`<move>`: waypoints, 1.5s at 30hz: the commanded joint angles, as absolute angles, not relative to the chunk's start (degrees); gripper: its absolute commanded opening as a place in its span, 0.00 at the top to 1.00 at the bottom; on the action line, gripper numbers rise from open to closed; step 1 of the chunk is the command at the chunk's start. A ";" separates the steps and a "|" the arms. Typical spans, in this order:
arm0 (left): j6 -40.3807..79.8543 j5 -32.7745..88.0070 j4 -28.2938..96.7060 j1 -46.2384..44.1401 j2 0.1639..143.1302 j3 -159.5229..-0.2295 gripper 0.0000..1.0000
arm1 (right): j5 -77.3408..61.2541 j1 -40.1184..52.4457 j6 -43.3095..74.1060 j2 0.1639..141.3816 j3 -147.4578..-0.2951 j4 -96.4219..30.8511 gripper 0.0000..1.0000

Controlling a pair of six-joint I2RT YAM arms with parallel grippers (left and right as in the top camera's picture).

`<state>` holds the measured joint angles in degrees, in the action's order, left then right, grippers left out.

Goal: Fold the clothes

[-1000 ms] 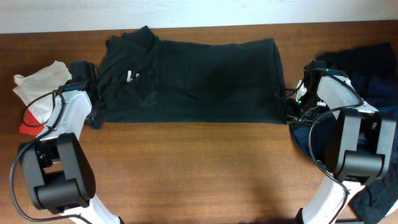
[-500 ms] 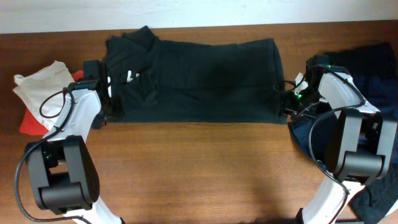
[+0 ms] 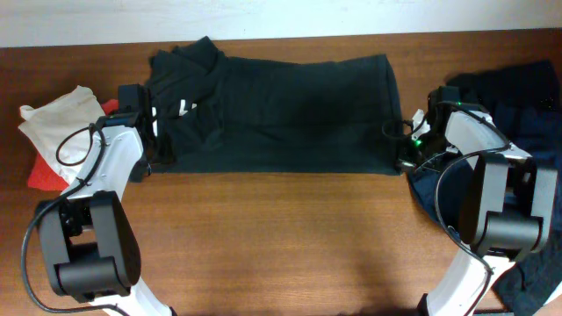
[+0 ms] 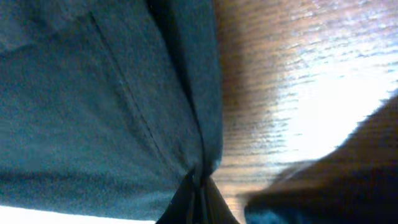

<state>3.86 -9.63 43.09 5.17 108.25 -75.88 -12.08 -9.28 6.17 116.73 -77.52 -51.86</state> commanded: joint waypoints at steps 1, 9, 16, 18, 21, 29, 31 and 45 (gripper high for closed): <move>2.94 -10.22 43.81 5.21 109.40 -75.79 0.31 | -1.76 -11.62 10.61 117.54 -76.03 -53.95 0.96; 1.21 -10.98 44.86 0.54 109.91 -75.79 0.37 | -4.03 -13.52 10.59 117.54 -76.03 -53.74 0.96; 1.21 -14.39 42.87 0.43 115.18 -75.79 0.38 | -4.05 -13.52 10.59 117.54 -76.03 -53.84 0.96; 1.21 -14.44 41.80 0.43 115.28 -75.79 0.38 | -4.03 -13.52 10.59 117.54 -76.03 -53.78 0.96; 1.21 -17.82 40.69 0.43 115.28 -75.81 0.39 | -4.03 -13.54 10.59 117.54 -76.03 -53.65 0.96; 1.21 -22.31 37.06 0.43 115.28 -75.85 0.39 | -4.03 -13.54 10.59 117.54 -76.03 -53.10 0.96; 1.23 -21.91 35.62 0.43 115.77 -75.85 0.50 | -4.03 -13.54 10.57 117.54 -76.03 -53.12 0.96; -0.89 -33.19 31.97 3.05 116.88 -85.47 0.66 | -4.03 -13.54 10.59 117.54 -76.03 -53.12 0.96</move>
<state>-0.21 -30.50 33.23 1.54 116.71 -82.37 -9.47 -12.82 10.33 116.44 -77.43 -53.74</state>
